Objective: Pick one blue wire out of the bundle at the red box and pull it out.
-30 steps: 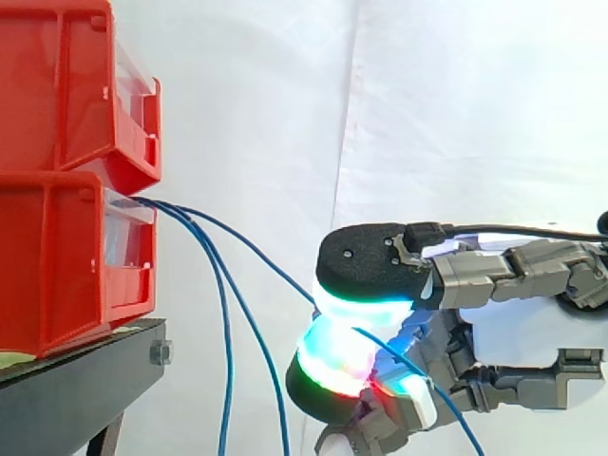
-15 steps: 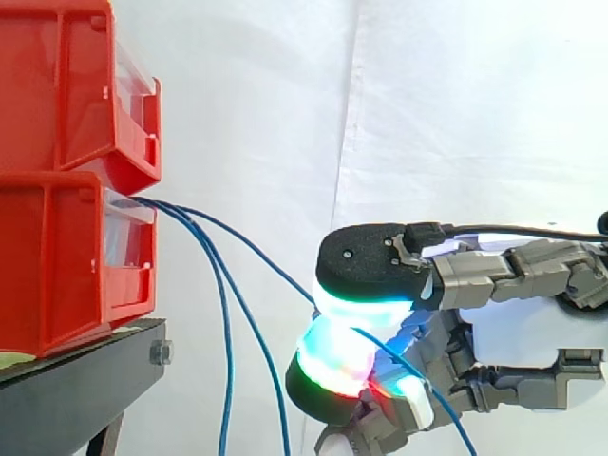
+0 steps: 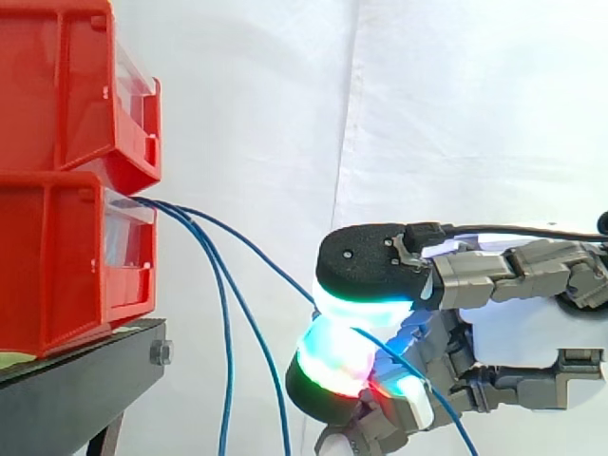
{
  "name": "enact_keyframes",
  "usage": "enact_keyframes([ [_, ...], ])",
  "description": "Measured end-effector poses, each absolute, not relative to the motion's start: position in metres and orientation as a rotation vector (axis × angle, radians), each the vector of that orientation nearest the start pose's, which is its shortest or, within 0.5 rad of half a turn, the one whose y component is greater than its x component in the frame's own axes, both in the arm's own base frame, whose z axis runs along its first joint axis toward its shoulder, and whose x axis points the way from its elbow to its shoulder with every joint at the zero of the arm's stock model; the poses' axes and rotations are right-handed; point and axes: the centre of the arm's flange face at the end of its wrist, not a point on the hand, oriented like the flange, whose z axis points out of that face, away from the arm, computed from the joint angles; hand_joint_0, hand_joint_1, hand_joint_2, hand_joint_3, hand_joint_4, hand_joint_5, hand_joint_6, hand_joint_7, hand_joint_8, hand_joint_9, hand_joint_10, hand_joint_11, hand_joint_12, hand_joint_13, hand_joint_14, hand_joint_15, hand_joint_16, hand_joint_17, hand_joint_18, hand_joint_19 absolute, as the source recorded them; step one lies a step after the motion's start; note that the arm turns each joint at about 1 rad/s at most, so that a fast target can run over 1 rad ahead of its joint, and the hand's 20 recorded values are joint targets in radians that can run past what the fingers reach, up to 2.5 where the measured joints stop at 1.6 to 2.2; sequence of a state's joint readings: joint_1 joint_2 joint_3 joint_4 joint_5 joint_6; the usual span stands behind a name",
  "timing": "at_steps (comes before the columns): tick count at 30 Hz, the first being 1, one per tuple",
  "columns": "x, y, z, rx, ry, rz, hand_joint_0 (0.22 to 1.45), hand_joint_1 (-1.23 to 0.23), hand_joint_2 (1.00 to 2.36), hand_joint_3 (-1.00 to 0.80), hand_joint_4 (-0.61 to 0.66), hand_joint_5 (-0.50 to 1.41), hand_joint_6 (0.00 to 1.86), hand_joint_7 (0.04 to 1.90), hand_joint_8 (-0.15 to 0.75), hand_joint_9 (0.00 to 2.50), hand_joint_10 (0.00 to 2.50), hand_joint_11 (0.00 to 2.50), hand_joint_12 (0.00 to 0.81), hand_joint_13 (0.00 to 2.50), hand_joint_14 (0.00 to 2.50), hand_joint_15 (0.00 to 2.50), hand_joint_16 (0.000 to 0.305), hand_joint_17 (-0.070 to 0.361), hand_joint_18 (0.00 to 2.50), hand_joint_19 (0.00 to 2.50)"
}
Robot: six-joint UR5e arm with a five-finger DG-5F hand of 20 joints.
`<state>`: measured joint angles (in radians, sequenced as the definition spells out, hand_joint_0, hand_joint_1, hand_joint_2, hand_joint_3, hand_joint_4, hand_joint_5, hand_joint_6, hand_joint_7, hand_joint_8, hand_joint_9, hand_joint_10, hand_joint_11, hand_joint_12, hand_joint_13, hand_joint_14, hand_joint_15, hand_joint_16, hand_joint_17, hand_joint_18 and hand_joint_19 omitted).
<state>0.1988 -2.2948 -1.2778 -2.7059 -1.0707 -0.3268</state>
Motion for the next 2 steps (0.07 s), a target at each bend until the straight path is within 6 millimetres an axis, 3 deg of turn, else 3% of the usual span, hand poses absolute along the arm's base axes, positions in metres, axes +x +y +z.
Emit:
enact_keyframes([
  [2,0.7472,-0.034,0.2177,1.129,1.156,0.738,0.64,-0.81,1.02,-0.06,0.03,-0.07,0.86,1.15,0.252,1.22,0.02,0.79,0.348,0.79,0.02,0.52,0.048,0.107,0.57,0.31],
])
